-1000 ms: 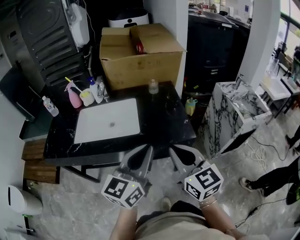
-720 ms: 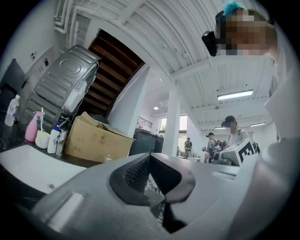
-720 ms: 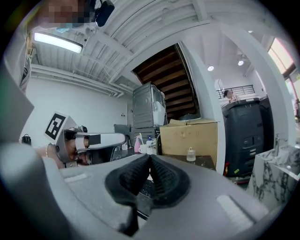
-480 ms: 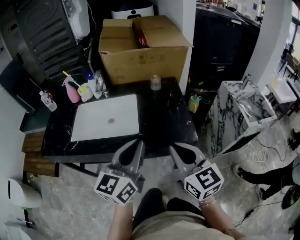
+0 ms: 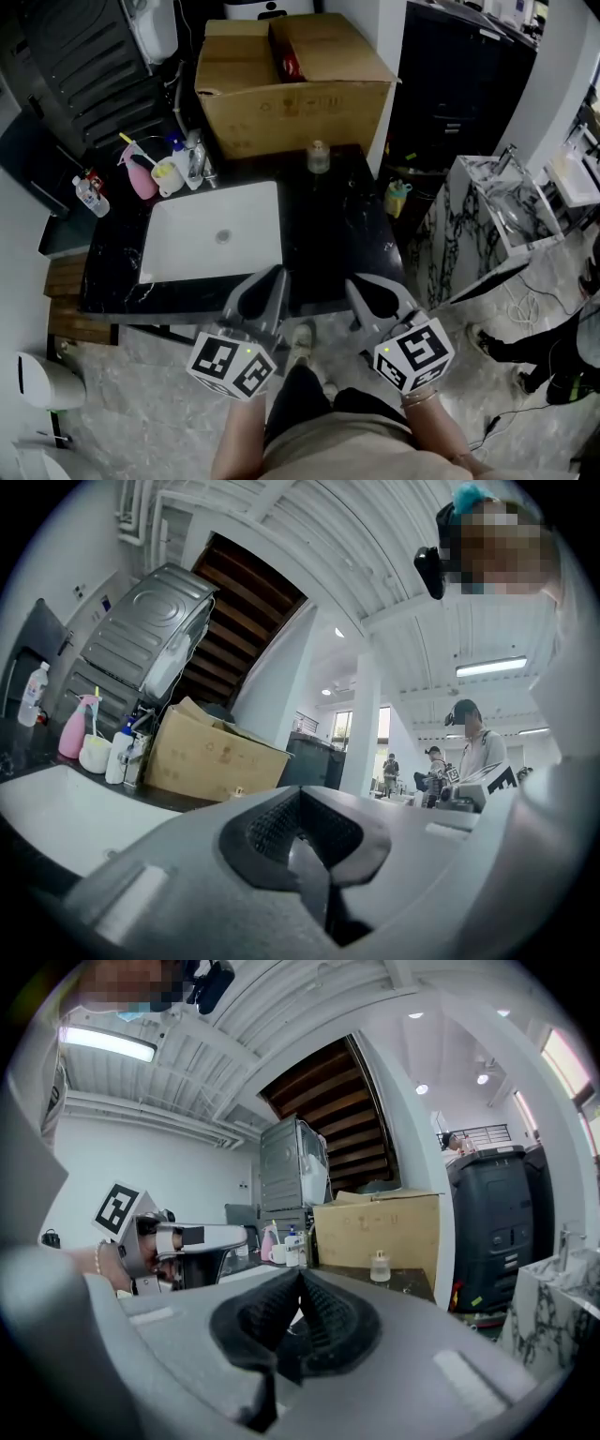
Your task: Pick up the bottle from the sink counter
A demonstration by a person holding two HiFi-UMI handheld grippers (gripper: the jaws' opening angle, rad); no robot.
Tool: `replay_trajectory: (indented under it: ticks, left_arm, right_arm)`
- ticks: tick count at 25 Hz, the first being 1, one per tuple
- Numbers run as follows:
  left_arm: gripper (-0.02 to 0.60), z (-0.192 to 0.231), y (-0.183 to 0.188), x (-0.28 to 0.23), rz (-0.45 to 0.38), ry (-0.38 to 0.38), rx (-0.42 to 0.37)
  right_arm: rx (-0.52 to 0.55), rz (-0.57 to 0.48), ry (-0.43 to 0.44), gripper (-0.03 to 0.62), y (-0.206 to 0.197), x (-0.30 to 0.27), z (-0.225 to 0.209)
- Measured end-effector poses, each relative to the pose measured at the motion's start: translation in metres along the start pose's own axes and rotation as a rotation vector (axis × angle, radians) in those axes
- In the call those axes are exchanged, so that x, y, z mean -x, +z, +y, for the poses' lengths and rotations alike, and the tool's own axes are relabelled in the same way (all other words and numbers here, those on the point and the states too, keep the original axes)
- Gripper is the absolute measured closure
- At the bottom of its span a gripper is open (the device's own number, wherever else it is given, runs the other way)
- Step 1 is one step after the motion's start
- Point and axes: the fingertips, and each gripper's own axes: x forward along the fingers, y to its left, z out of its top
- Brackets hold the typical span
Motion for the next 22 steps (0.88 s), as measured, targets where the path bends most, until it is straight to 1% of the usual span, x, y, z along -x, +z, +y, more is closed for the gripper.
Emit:
replay_trajectory:
  ticks: [3, 8, 10, 13, 17, 22]
  left_arm:
    - [0.575, 0.011, 0.001, -0.024, 0.009, -0.027, -0.003]
    - [0.575, 0.033, -0.004, -0.065, 0.049, -0.065, -0.007]
    - [0.575, 0.044, -0.011, -0.082, 0.081, -0.09, 0.01]
    - [0.575, 0.059, -0.016, -0.106, 0.131, -0.154, 0.054]
    - [0.575, 0.094, -0.019, -0.136, 0.161, -0.155, 0.051]
    - [0.575, 0.121, -0.024, -0.172, 0.195, -0.199, 0.06]
  right_arm:
    - [0.0, -0.001, -0.007, 0.592, 0.003, -0.02, -0.012]
    - [0.003, 0.019, -0.024, 0.592, 0.002, -0.067, -0.035]
    - [0.003, 0.029, -0.026, 0.592, 0.003, -0.089, -0.044]
    - [0.013, 0.029, -0.034, 0.592, 0.012, -0.119, -0.058]
    - [0.013, 0.033, -0.067, 0.592, 0.021, -0.156, -0.082]
    - [-0.008, 0.064, -0.103, 0.592, 0.018, -0.194, -0.106]
